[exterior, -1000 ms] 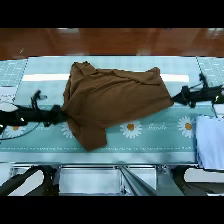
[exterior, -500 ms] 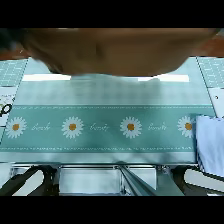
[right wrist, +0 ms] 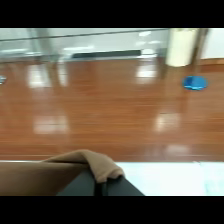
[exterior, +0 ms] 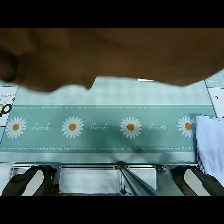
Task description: Fold the shirts.
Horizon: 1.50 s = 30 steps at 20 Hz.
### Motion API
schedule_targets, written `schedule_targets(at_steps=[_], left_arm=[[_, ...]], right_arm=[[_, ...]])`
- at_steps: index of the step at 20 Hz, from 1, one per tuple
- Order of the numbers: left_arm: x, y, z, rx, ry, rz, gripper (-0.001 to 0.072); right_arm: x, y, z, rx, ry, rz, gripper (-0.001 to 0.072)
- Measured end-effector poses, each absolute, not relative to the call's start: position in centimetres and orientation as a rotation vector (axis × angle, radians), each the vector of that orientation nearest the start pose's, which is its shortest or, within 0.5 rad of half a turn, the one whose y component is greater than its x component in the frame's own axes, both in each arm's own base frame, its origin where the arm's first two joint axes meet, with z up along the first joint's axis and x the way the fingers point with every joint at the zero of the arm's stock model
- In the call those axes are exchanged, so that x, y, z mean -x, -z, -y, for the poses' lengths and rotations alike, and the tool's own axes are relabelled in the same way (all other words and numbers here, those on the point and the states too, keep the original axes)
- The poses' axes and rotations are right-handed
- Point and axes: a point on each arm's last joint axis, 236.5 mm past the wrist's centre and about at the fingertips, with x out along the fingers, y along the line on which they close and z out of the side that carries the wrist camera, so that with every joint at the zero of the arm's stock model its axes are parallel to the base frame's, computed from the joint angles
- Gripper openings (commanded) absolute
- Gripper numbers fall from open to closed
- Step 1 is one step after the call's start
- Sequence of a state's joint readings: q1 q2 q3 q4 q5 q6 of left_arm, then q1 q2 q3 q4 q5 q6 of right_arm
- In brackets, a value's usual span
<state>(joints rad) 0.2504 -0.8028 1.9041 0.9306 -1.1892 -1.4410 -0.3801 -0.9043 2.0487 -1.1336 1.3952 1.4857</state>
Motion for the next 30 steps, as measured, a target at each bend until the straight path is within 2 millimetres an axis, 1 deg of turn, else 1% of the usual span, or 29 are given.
schedule_targets(at_steps=[1,3,5,6,8,9,11,13,15,16,17,18,21,23,24,25,26,28,30], left_arm=[[-23.6,-50.6,6.7,0.11,0.299,-0.037,0.0035],[-20.4,-49.9,5.9,0.054,0.22,-0.057,0.0035],[-17.7,-48.9,4.8,0.022,0.142,-0.087,0.0035],[-16.8,-48.1,4.3,0.019,0.109,-0.109,0.0035],[-15.8,-46.5,3.4,0.026,0.061,-0.161,0.0035],[-15.8,-45.6,3.1,0.034,0.049,-0.193,0.0035],[-16.9,-42.7,2.3,0.064,0.028,-0.291,0.0035],[-19.2,-38.7,1.9,0.106,0.032,-0.42,0.0035],[-22.1,-33.8,1.7,0.16,0.053,-0.56,0.0035],[-23.7,-31.5,1.7,0.192,0.069,-0.613,0.0035],[-25.5,-28.8,1.8,0.231,0.082,-0.67,0.0035],[-27.2,-26.4,1.8,0.27,0.095,-0.712,0.0035],[-33.4,-19.3,2.0,0.414,0.126,-0.789,0.0035],[-37.4,-15.1,2.0,0.492,0.136,-0.82,0.0035],[-39.5,-13.3,2.1,0.527,0.136,-0.827,0.0035],[-41.4,-11.3,2.2,0.554,0.135,-0.837,0.0035],[-43.4,-9.7,2.1,0.577,0.125,-0.833,0.0035],[-47.5,-6.7,1.7,0.606,0.097,-0.82,0.0035],[-50.9,-4.1,1.4,0.619,0.073,-0.814,0.0035]], right_arm=[[-25.7,-47.1,0.2,-0.075,-0.029,-0.22,0.0029],[-23.1,-46.0,-0.1,-0.061,0.0,-0.236,0.0028],[-21.1,-44.6,-0.2,-0.059,0.029,-0.258,0.0028],[-20.5,-43.9,-0.1,-0.061,0.041,-0.27,0.0029],[-19.6,-42.4,0.0,-0.067,0.061,-0.297,0.0028],[-19.5,-41.7,0.1,-0.073,0.067,-0.312,0.0029],[-20.3,-39.9,0.4,-0.094,0.067,-0.36,0.0029],[-22.0,-37.5,0.6,-0.122,0.045,-0.432,0.0028],[-24.5,-34.4,0.7,-0.157,0.0,-0.519,0.0028],[-26.2,-32.3,0.7,-0.181,-0.029,-0.575,0.0028],[-27.8,-30.2,0.6,-0.207,-0.062,-0.626,0.0028],[-29.5,-27.8,0.6,-0.237,-0.094,-0.683,0.0028],[-34.8,-21.0,1.0,-0.337,-0.166,-0.804,0.0028],[-38.7,-16.9,1.1,-0.419,-0.213,-0.852,0.0028],[-40.5,-14.7,1.2,-0.461,-0.232,-0.877,0.0029],[-42.3,-12.9,1.4,-0.504,-0.246,-0.887,0.0028],[-44.0,-11.0,1.6,-0.546,-0.256,-0.898,0.0028],[-47.3,-7.7,2.2,-0.616,-0.261,-0.908,0.0028],[-50.0,-4.8,2.8,-0.663,-0.258,-0.925,0.0028]])
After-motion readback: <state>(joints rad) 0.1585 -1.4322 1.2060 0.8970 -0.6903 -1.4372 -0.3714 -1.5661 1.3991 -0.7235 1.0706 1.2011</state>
